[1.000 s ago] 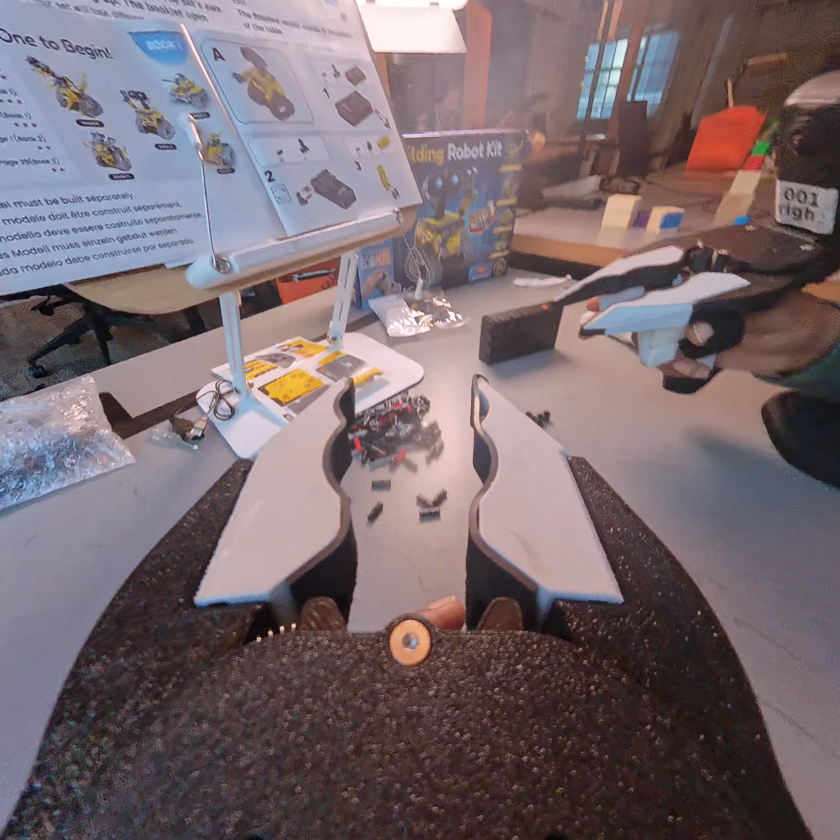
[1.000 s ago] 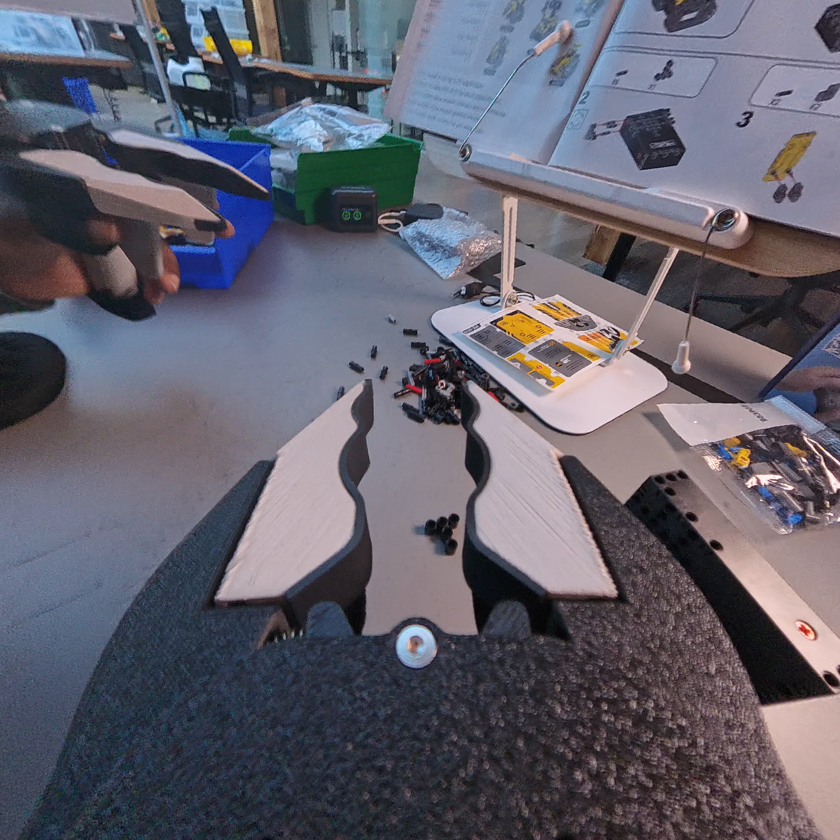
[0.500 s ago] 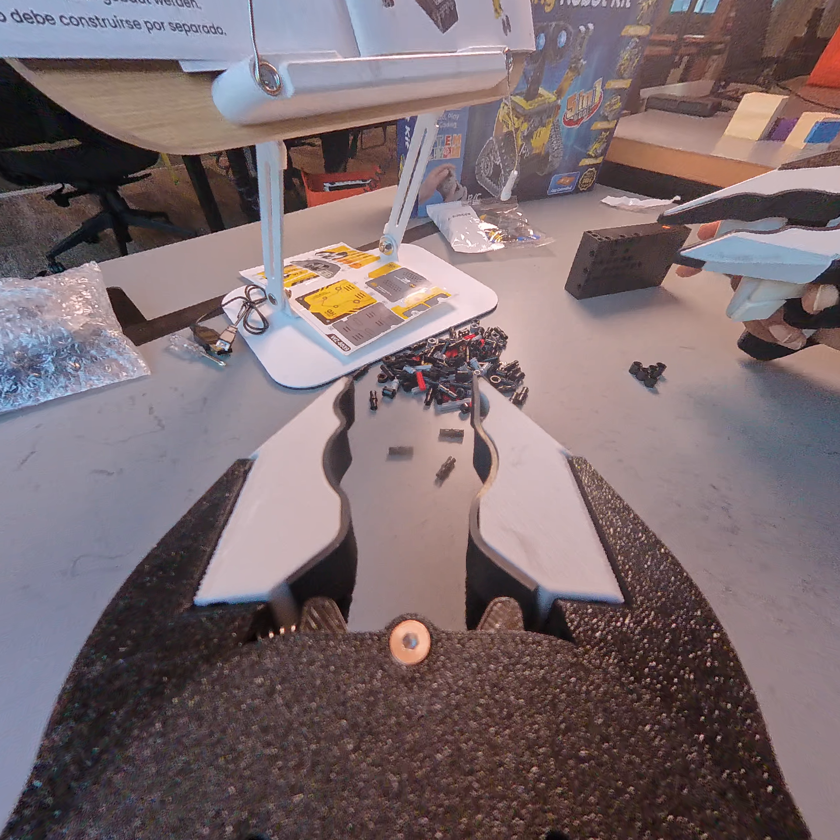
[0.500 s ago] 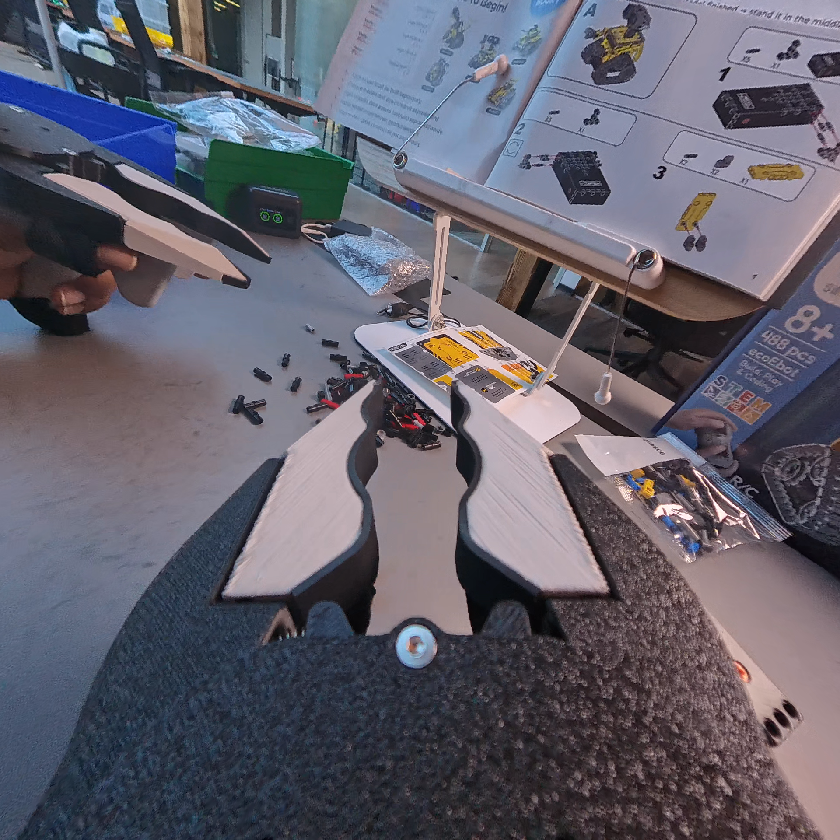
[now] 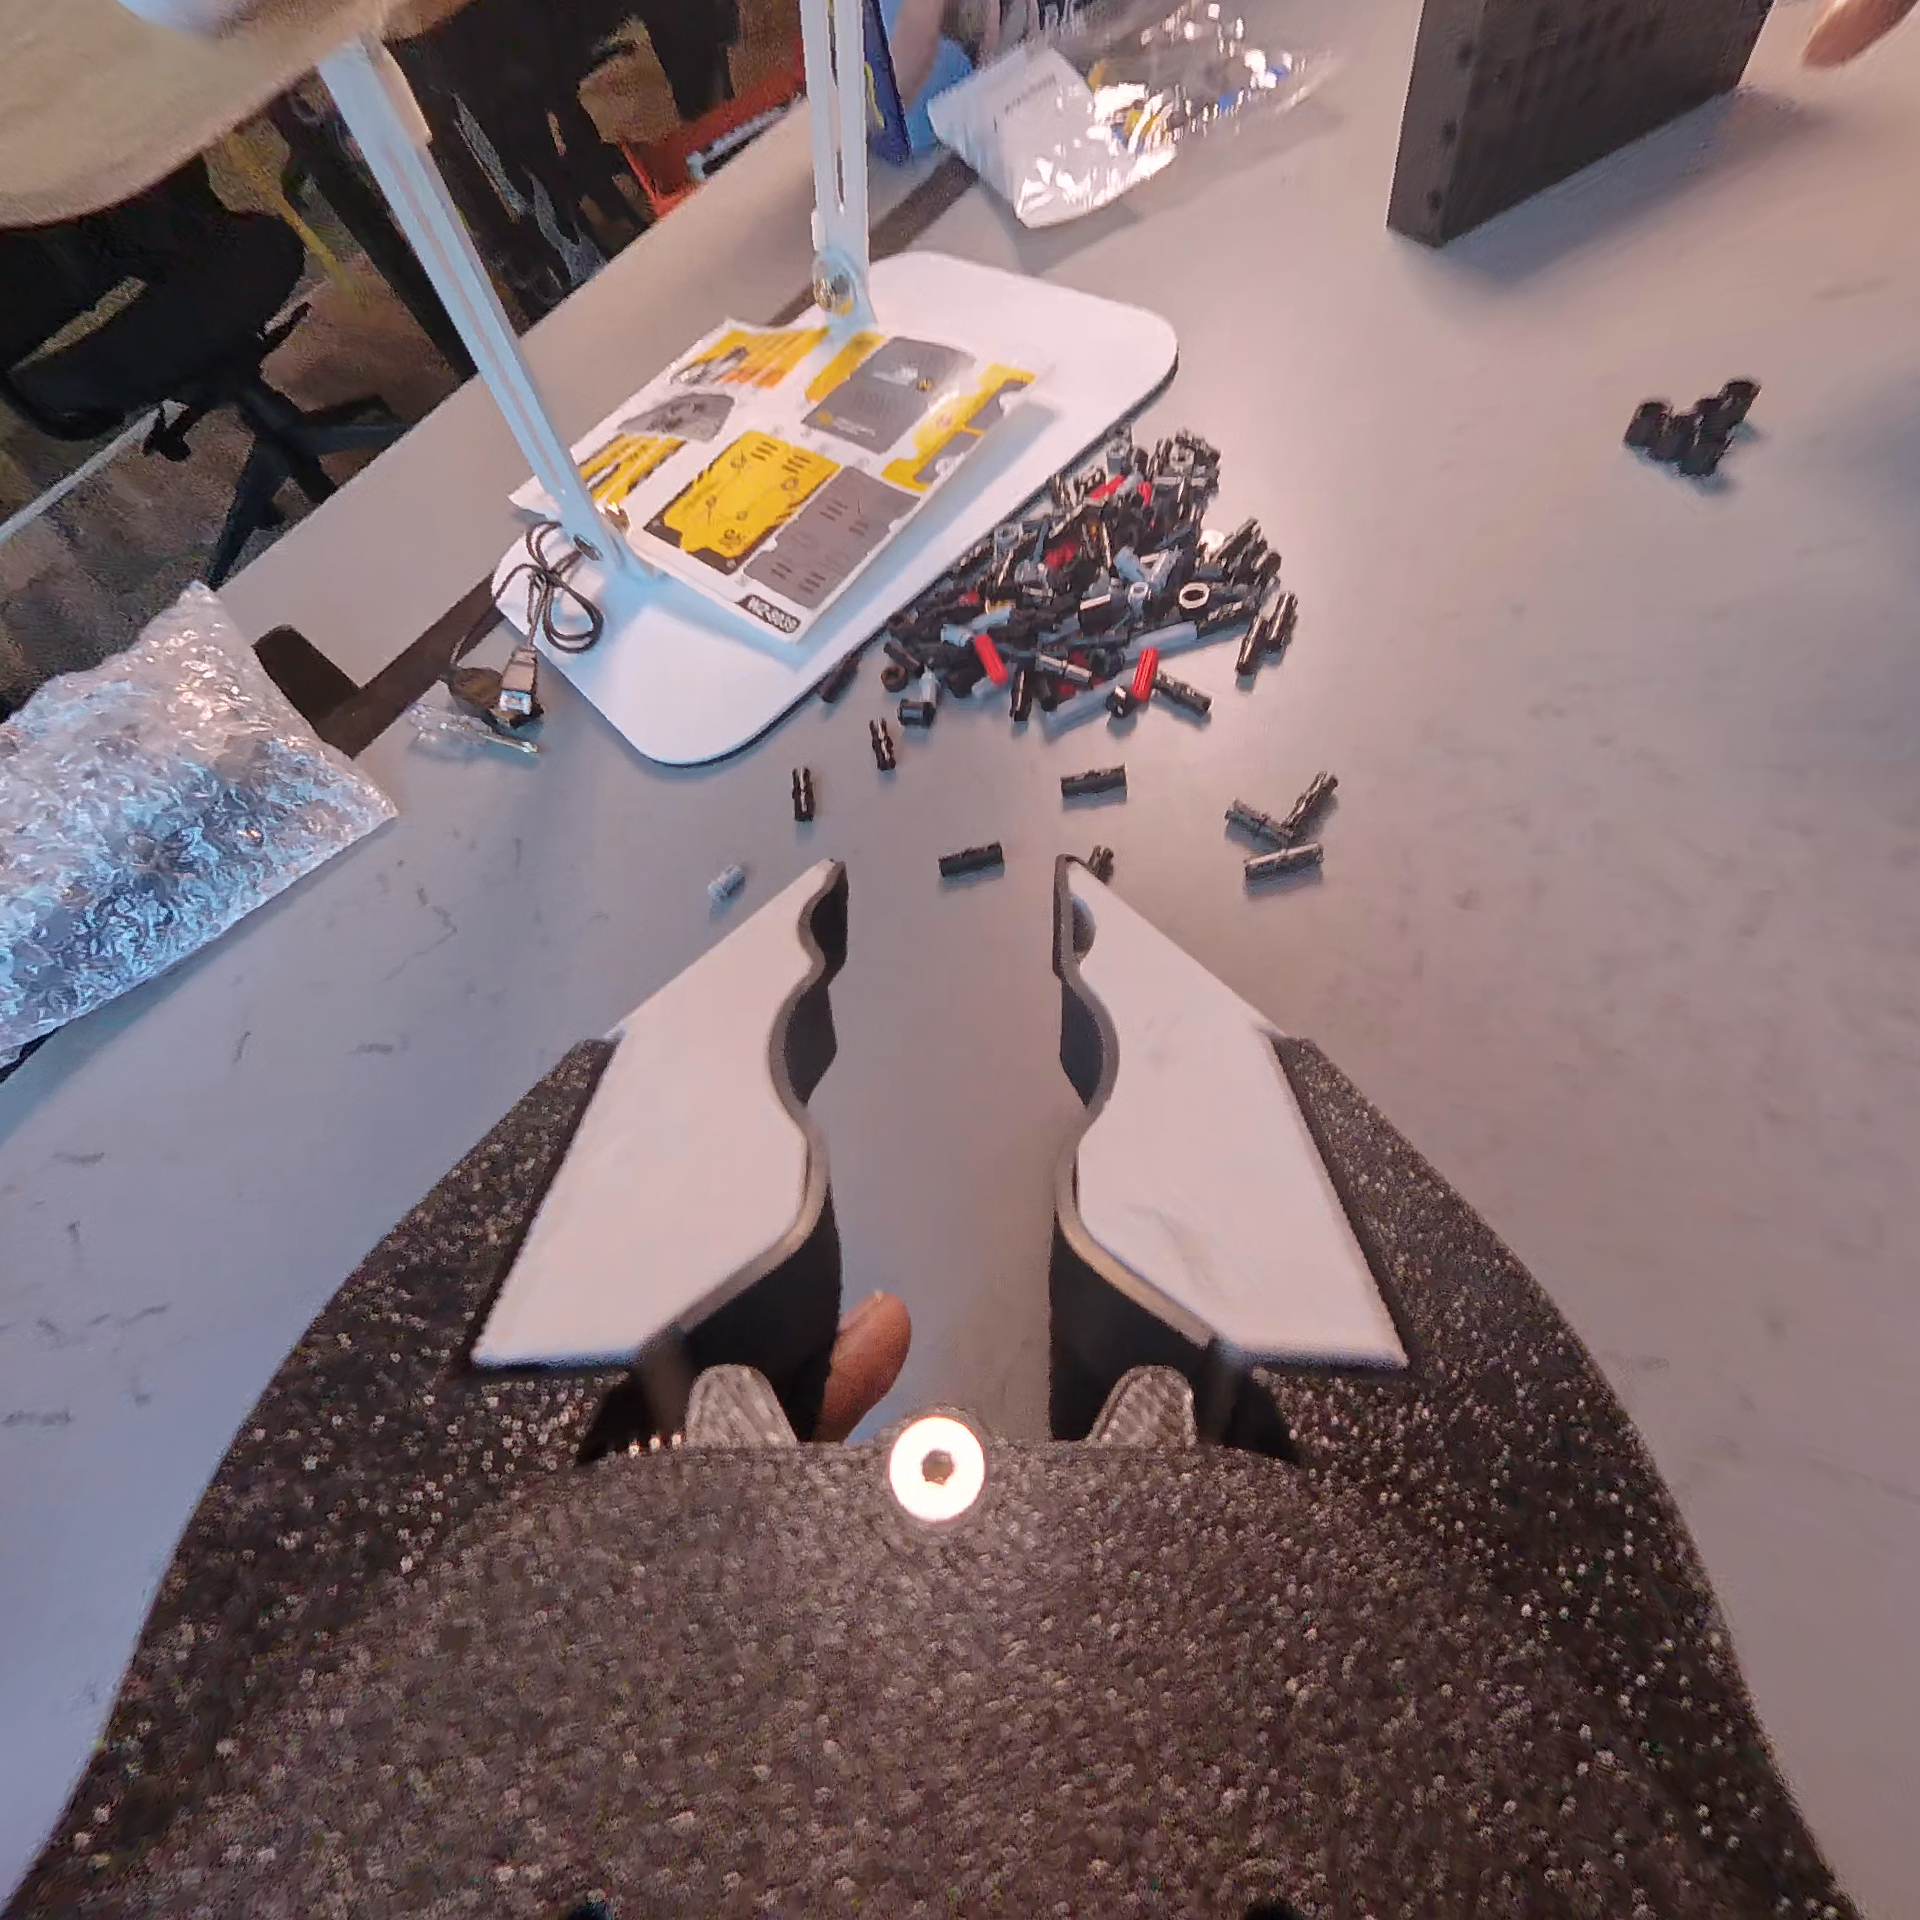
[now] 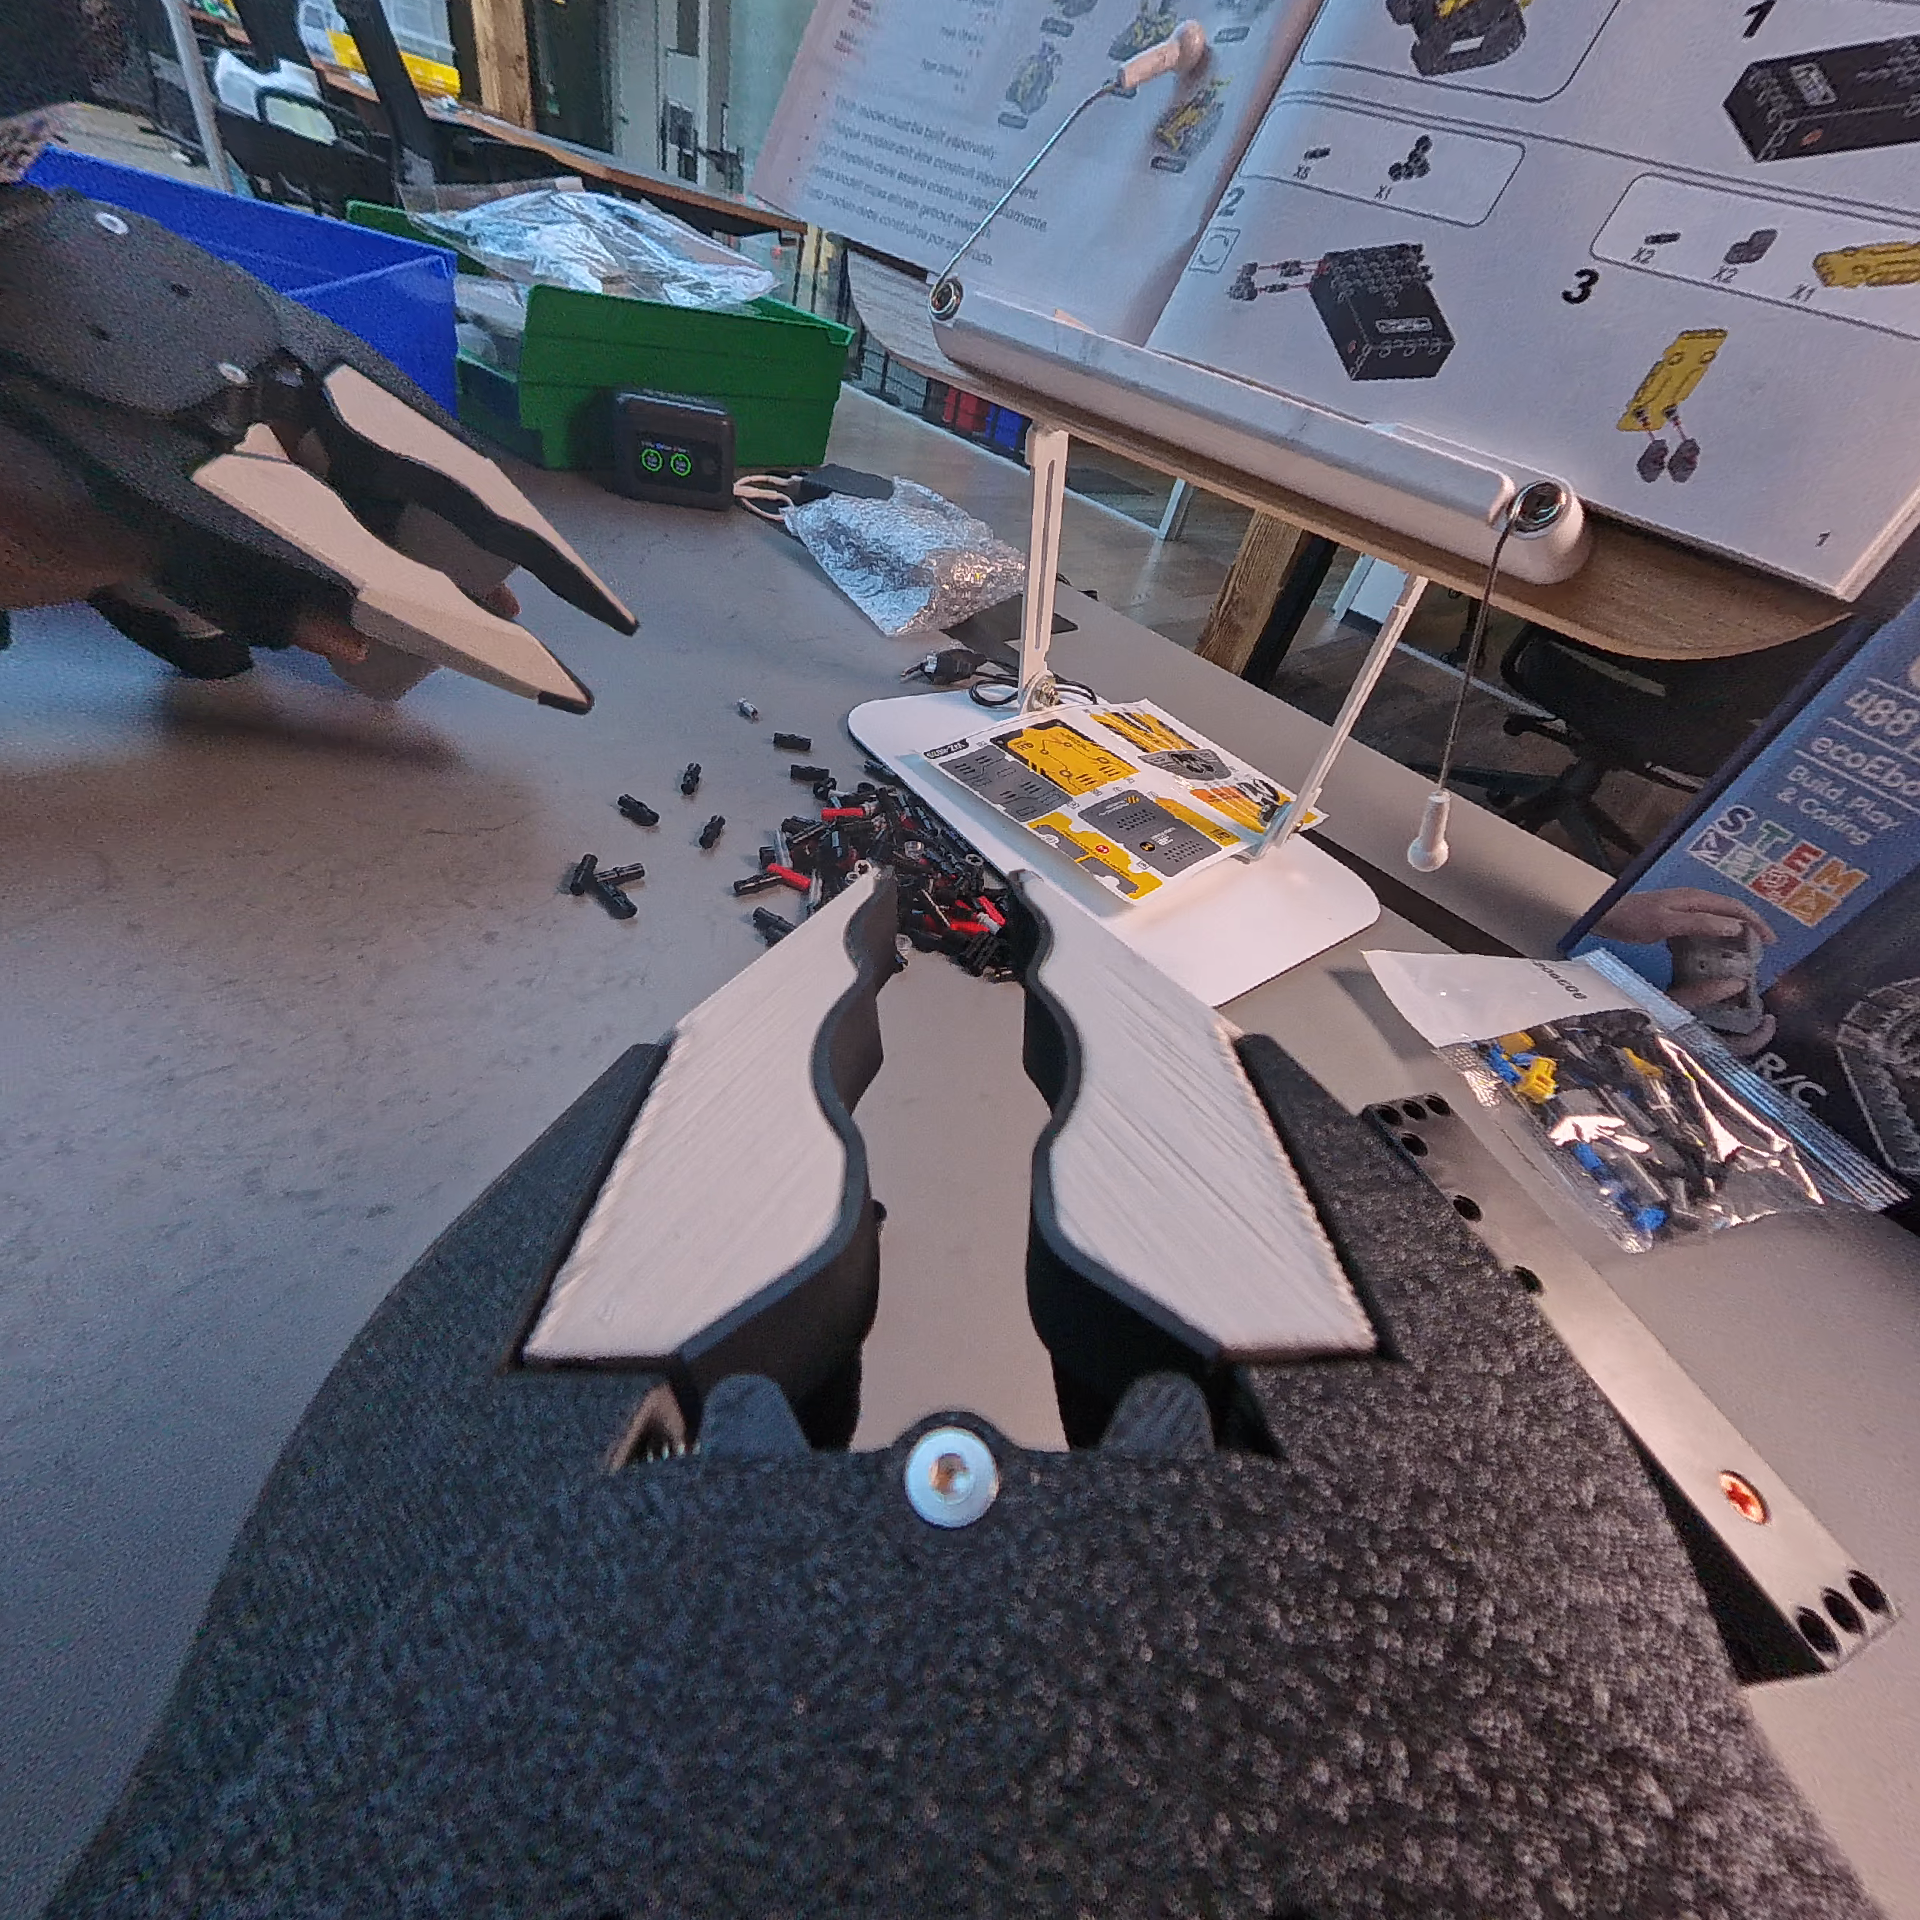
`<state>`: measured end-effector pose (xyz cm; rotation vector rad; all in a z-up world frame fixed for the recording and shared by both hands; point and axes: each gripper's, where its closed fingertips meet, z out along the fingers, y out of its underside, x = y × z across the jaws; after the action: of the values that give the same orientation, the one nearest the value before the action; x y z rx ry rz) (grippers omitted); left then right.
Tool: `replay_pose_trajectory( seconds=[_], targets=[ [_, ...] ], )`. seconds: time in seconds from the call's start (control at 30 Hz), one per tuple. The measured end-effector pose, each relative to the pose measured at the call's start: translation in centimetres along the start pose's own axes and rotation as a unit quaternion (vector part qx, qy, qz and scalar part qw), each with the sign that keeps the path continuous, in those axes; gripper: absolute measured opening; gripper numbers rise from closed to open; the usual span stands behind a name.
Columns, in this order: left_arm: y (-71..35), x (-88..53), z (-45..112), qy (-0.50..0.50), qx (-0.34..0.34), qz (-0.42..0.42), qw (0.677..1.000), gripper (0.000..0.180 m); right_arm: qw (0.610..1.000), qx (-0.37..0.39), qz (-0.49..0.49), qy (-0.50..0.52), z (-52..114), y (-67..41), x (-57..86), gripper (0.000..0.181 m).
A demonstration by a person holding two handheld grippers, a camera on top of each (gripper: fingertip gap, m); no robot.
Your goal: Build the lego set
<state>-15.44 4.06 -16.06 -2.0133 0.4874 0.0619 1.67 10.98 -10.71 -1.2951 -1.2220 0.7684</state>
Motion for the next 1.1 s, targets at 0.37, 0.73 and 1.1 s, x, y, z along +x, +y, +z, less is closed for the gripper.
replay_pose_trajectory(
  seconds=[0.37, 0.73, 1.1],
  targets=[
    [3.1, 2.0, 1.4, 0.100, -0.105, 0.021, 0.989, 0.030, 1.000, -0.012, -0.004, -0.003, -0.1, 0.6, -0.2, 0.014],
    [2.3, 3.3, 2.7, 0.184, -0.112, 0.013, 0.976, 0.014, 1.000, -0.016, -0.021, -0.004, -0.1, 0.7, -0.5, 0.010],
    [0.4, 7.3, 0.7, 0.260, -0.054, 0.028, 0.964, 0.004, 0.999, -0.021, -0.033, -0.008, -0.1, 0.8, -0.8, 0.009]
  ],
)
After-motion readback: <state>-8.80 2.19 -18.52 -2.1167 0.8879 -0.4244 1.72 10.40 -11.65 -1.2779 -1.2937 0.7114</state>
